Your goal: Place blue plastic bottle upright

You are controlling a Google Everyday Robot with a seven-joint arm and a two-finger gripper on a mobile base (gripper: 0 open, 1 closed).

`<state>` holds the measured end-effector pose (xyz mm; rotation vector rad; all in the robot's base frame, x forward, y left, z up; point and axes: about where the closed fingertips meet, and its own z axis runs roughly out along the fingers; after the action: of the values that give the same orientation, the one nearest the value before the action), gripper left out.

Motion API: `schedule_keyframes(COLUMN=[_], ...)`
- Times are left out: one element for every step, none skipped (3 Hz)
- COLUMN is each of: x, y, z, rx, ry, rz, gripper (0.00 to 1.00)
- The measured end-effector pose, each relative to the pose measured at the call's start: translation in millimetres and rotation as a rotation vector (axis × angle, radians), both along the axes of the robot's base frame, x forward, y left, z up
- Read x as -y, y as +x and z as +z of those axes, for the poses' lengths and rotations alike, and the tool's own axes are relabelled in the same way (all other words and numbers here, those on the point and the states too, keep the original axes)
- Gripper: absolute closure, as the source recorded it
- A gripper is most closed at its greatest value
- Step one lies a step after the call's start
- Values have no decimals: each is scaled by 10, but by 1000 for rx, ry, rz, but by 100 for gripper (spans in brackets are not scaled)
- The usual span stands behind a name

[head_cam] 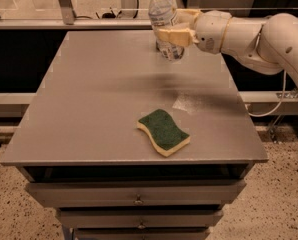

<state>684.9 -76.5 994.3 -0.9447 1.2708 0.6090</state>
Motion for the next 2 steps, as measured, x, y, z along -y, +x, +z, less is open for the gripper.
schedule_keyframes(x=[32,40], y=[-36,-58], z=[-156,-332], rx=[30,43], ry=[92,166], rz=[31,57], gripper=[100,100])
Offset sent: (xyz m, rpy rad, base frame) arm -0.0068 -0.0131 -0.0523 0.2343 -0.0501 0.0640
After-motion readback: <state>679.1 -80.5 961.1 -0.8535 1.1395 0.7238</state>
